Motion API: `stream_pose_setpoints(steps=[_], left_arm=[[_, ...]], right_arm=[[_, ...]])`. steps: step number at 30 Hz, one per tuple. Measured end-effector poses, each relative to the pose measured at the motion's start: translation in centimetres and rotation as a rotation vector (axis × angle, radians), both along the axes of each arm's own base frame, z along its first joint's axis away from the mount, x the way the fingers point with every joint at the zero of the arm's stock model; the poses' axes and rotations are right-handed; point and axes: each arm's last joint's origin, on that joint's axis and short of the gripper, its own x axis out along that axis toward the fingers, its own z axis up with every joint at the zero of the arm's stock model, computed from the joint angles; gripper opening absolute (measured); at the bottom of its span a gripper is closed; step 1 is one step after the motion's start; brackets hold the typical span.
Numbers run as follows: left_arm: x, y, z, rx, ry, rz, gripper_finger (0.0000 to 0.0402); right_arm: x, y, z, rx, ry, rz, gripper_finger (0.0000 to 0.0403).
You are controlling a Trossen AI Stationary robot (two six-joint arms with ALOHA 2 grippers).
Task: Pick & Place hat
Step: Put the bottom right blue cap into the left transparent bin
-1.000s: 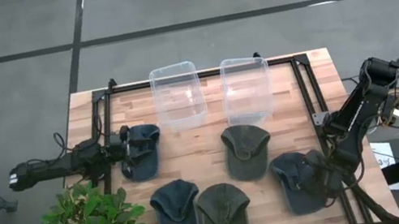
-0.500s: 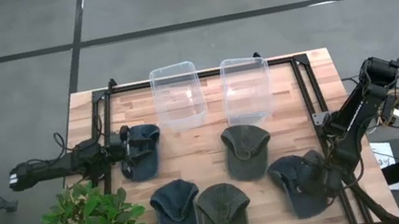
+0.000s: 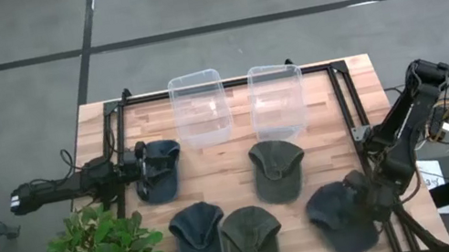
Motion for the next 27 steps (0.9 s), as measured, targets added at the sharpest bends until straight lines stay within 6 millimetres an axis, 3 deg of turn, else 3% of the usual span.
stream_pose_setpoints(steps=[8,14,21,27], left_arm=[[0.0,0.0,0.0,-0.031,-0.002,0.001,0.0218],[0.0,0.0,0.0,-0.105,-0.007,0.004,0.0218],[0.0,0.0,0.2,-0.176,-0.028,0.006,0.0218],[0.0,0.0,0.6,-0.272,-0.086,0.002,0.0218]], right_arm=[[0.5,-0.2,5.5,-0.032,-0.274,0.114,0.0013],[1.3,-0.6,8.5,-0.245,-0.584,0.186,0.0013],[1.7,-1.6,9.5,-0.592,-0.815,0.148,0.0012],[1.9,-2.2,9.1,-0.782,-0.91,0.1,0.0012]])
